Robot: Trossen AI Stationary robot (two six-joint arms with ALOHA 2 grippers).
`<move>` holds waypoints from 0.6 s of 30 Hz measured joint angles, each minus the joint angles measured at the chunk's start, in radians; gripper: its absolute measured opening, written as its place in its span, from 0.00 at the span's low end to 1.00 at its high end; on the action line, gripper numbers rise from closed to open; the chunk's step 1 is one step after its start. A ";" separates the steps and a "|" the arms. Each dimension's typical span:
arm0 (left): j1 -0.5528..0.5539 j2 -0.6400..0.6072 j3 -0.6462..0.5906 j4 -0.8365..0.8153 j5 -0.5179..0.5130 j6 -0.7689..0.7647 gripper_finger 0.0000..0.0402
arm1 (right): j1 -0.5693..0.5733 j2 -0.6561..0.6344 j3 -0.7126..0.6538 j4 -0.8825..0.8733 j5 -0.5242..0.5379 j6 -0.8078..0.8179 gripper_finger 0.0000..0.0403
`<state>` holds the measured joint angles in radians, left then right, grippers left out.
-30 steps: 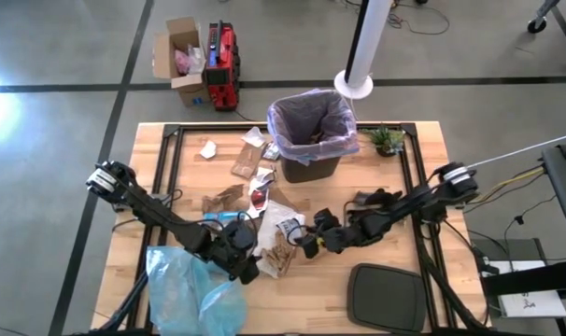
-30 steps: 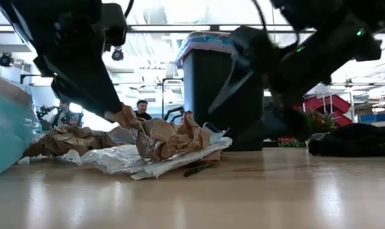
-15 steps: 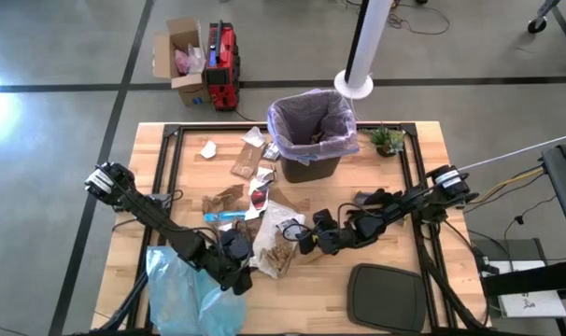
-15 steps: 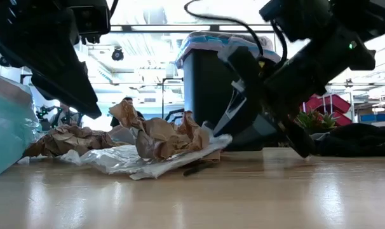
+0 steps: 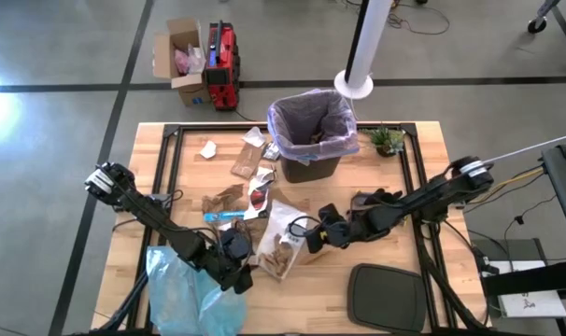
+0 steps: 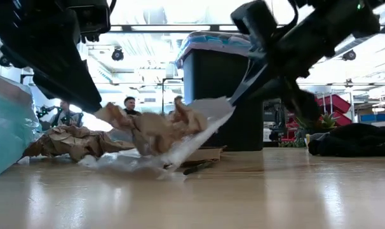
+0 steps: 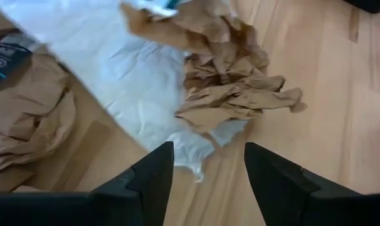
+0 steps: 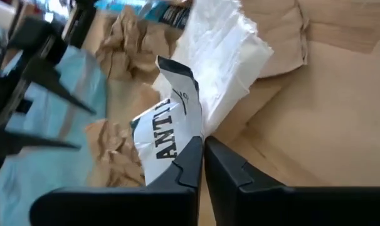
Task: Place trash/remove bag and relplace
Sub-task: Put the white paper and bubble wrap into the trash bin
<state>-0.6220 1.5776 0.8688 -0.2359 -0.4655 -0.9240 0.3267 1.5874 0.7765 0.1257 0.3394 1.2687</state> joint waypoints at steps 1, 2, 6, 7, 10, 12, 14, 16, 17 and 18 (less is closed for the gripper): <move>0.000 0.000 0.000 0.000 -0.005 0.005 0.44 | 0.000 -0.019 0.000 -0.015 -0.006 -0.005 0.01; 0.000 0.000 0.000 0.000 -0.011 0.012 0.44 | 0.000 -0.040 0.000 -0.034 -0.011 -0.009 0.01; 0.000 0.001 0.000 0.002 -0.024 0.036 0.43 | 0.000 -0.139 0.000 -0.109 -0.032 -0.026 0.00; 0.000 0.001 0.000 0.002 -0.024 0.039 0.43 | 0.000 -0.165 0.000 -0.131 -0.035 -0.033 0.00; 0.000 0.001 0.000 0.003 -0.025 0.053 0.43 | 0.000 -0.248 0.000 -0.161 -0.064 -0.090 0.00; 0.000 0.001 0.000 0.002 -0.026 0.056 0.44 | 0.000 -0.307 0.000 -0.175 -0.081 -0.121 0.00; 0.001 0.001 0.000 -0.001 -0.037 0.056 0.45 | 0.000 -0.363 0.000 -0.180 -0.082 -0.164 0.00; 0.001 0.001 0.000 -0.003 -0.050 0.055 0.46 | 0.000 -0.423 0.000 -0.172 -0.080 -0.208 0.00; 0.001 0.001 0.000 -0.002 -0.055 0.054 0.46 | 0.000 -0.451 0.000 -0.164 -0.078 -0.228 0.00; 0.001 0.001 0.000 -0.002 -0.066 0.053 0.46 | 0.000 -0.477 0.000 -0.153 -0.077 -0.250 0.00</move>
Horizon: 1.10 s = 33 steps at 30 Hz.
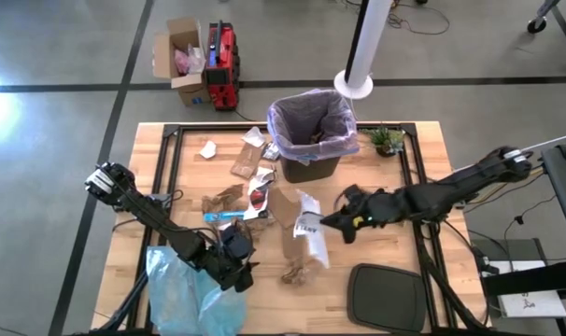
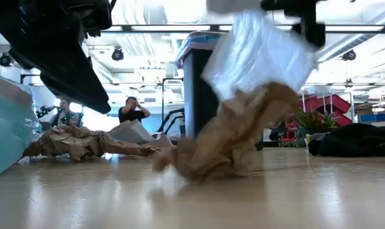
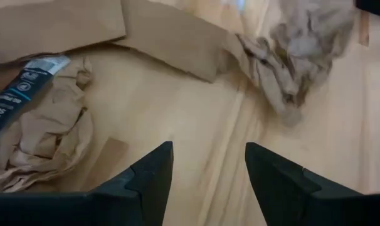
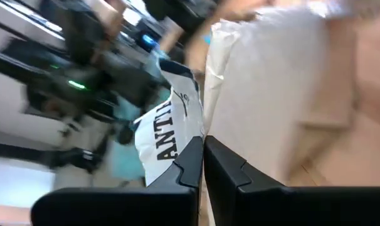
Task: Place trash/remove bag and relplace
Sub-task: Put the white paper and bubble wrap into the trash bin
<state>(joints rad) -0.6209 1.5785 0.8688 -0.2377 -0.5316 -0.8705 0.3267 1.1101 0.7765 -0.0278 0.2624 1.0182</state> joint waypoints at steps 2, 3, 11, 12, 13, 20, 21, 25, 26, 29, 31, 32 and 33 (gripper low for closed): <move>0.001 0.000 0.000 -0.001 -0.023 -0.003 0.47 | 0.000 -0.054 0.000 0.017 0.005 -0.048 0.00; 0.001 0.000 0.000 -0.001 -0.035 -0.006 0.47 | 0.000 -0.076 0.000 0.029 0.020 -0.068 0.00; 0.032 0.000 0.000 -0.001 -0.082 -0.055 0.45 | -0.048 -0.176 0.000 0.276 0.139 -0.236 0.00; 0.037 0.000 0.000 -0.001 -0.082 -0.063 0.45 | -0.061 -0.176 0.000 0.330 0.149 -0.260 0.00; 0.041 0.000 0.000 0.000 -0.081 -0.068 0.44 | -0.076 -0.176 0.000 0.380 0.158 -0.283 0.00; 0.056 0.000 0.000 0.009 -0.082 -0.085 0.41 | -0.217 -0.156 0.000 0.524 0.236 -0.328 0.00; 0.057 0.000 0.000 0.010 -0.081 -0.088 0.41 | -0.238 -0.148 0.002 0.537 0.245 -0.326 0.00; 0.057 0.000 0.000 0.010 -0.081 -0.113 0.41 | -0.315 -0.093 0.090 0.568 0.238 -0.344 0.00; 0.056 0.000 0.000 0.010 -0.080 -0.118 0.41 | -0.332 -0.077 0.129 0.567 0.233 -0.364 0.00; 0.056 0.000 0.000 0.012 -0.081 -0.118 0.42 | -0.368 -0.014 0.261 0.547 0.219 -0.460 0.00; 0.056 0.000 0.000 0.012 -0.081 -0.118 0.43 | -0.388 0.034 0.355 0.479 0.209 -0.521 0.00; 0.056 0.000 0.000 0.012 -0.081 -0.119 0.43 | -0.397 0.056 0.404 0.417 0.212 -0.541 0.00; 0.056 0.000 0.000 0.013 -0.081 -0.119 0.44 | -0.405 0.076 0.446 0.355 0.221 -0.553 0.00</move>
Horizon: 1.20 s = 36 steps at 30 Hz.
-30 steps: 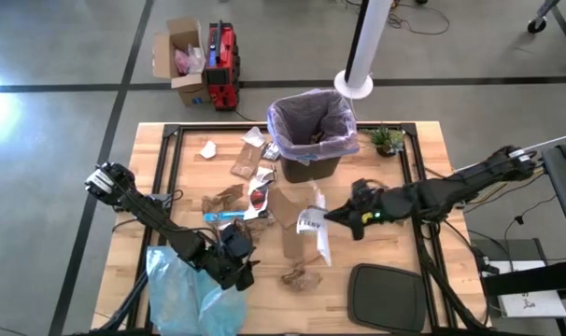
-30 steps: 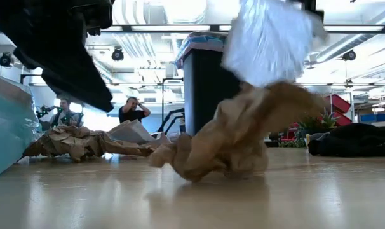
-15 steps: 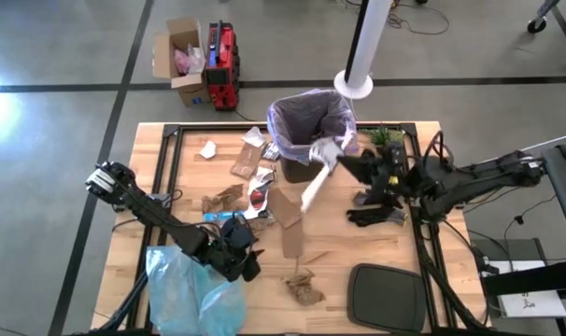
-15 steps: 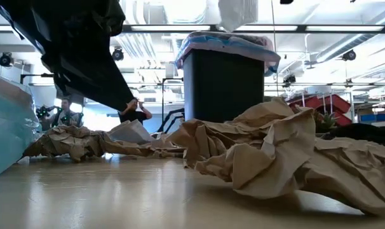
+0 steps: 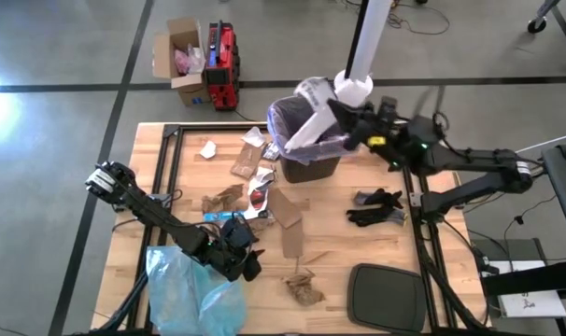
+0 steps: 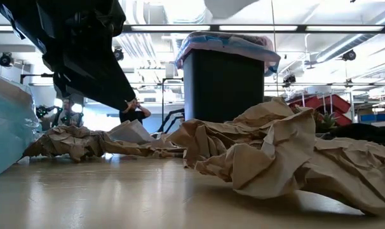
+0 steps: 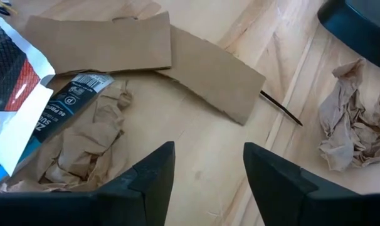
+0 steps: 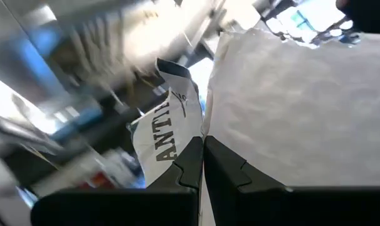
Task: Place trash/remove bag and relplace
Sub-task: Put the white paper and bubble wrap into the trash bin, then put the brown paper napkin into the trash bin
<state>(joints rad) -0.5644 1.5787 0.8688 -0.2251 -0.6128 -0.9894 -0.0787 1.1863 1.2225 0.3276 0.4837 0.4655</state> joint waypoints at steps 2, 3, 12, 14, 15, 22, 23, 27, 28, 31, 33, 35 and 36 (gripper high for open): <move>0.000 0.000 0.000 0.001 0.000 0.000 0.44 | -0.014 0.040 0.073 -0.117 0.051 -0.012 0.00; 0.000 0.000 0.000 0.001 0.000 -0.003 0.44 | -0.022 0.056 0.102 -0.166 0.078 -0.021 0.00; 0.000 0.000 0.000 0.001 0.000 -0.023 0.41 | -0.088 0.152 0.169 -0.470 0.118 0.048 0.00; 0.000 0.000 0.000 0.001 0.000 -0.024 0.40 | -0.093 0.161 0.169 -0.579 0.112 0.127 0.00; 0.000 0.000 0.000 0.001 0.000 -0.024 0.40 | -0.094 0.165 0.169 -0.635 0.111 0.176 0.00; 0.000 0.000 0.000 0.012 0.000 -0.023 0.39 | -0.094 0.173 0.169 -0.780 0.061 0.342 0.00; 0.000 0.000 0.000 0.014 0.000 -0.023 0.39 | -0.094 0.171 0.169 -0.783 0.038 0.337 0.00; 0.000 0.000 0.000 0.030 0.000 -0.023 0.40 | -0.095 0.171 0.174 -0.797 -0.022 0.334 0.07; 0.000 0.000 0.000 0.038 0.000 -0.023 0.41 | -0.097 0.171 0.174 -0.802 -0.024 0.342 0.09; -0.002 0.000 0.000 0.062 0.001 -0.024 0.42 | -0.114 0.171 0.174 -0.807 -0.051 0.376 0.19; -0.006 0.000 0.000 0.084 0.001 -0.023 0.43 | -0.125 0.170 0.174 -0.807 -0.076 0.403 0.27; -0.009 0.000 0.000 0.096 0.002 -0.023 0.44 | -0.128 0.165 0.174 -0.807 -0.083 0.406 0.34; -0.011 0.000 0.000 0.101 0.002 -0.023 0.45 | -0.128 0.163 0.175 -0.808 -0.089 0.407 0.38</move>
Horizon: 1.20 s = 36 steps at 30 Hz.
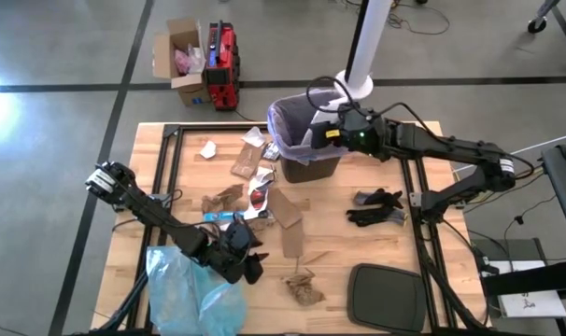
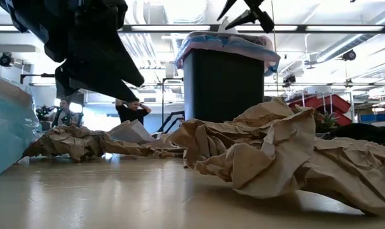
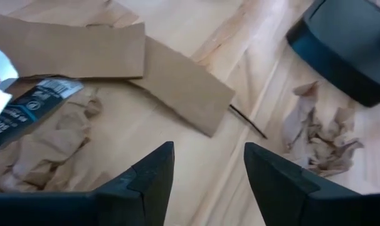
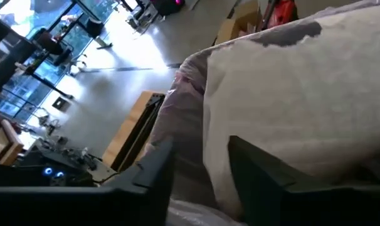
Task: Place trash/remove bag and relplace
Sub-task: Put the brown paper napkin into the trash bin
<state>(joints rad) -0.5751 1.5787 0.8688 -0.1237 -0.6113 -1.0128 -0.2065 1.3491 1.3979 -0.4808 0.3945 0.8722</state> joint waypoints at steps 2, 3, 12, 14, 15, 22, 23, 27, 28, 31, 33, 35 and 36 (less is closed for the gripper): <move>-0.003 0.000 0.000 0.013 0.000 0.000 0.45 | 0.001 -0.007 0.007 0.004 -0.013 0.000 0.44; -0.005 0.000 0.000 0.017 0.000 0.000 0.45 | 0.001 -0.011 0.010 0.003 -0.014 0.000 0.47; -0.014 0.000 0.028 0.034 0.002 0.008 0.43 | 0.001 -0.051 0.090 0.014 0.028 -0.089 0.56; -0.013 0.000 0.035 0.035 0.002 0.009 0.43 | -0.025 -0.052 0.104 0.016 0.052 -0.097 0.54; -0.013 0.000 0.036 0.035 0.002 0.009 0.42 | -0.043 -0.051 0.106 0.016 0.052 -0.097 0.52; -0.013 0.001 0.049 0.034 0.002 0.009 0.43 | -0.179 0.031 0.113 0.013 -0.065 -0.087 0.30; -0.013 0.001 0.049 0.034 0.002 0.009 0.43 | -0.185 0.047 0.114 0.013 -0.084 -0.087 0.26; -0.013 0.001 0.052 0.032 0.002 0.009 0.45 | -0.202 0.105 0.114 -0.011 -0.163 -0.093 0.07; -0.014 0.001 0.052 0.032 0.002 0.008 0.45 | -0.203 0.117 0.114 -0.028 -0.196 -0.082 0.04; -0.014 0.001 0.052 0.033 0.002 0.007 0.45 | -0.201 0.148 0.114 -0.085 -0.274 -0.075 0.03; -0.014 0.001 0.052 0.034 0.002 0.008 0.45 | -0.194 0.160 0.114 -0.119 -0.295 -0.072 0.03; -0.014 0.001 0.052 0.035 0.002 0.009 0.45 | -0.188 0.158 0.114 -0.117 -0.297 -0.075 0.03; -0.014 0.001 0.052 0.034 0.002 0.008 0.45 | -0.186 0.149 0.114 -0.110 -0.295 -0.080 0.02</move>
<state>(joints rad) -0.5892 1.5799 0.9207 -0.0895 -0.6098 -1.0046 -0.3926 1.4984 1.5116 -0.5910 0.0993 0.7922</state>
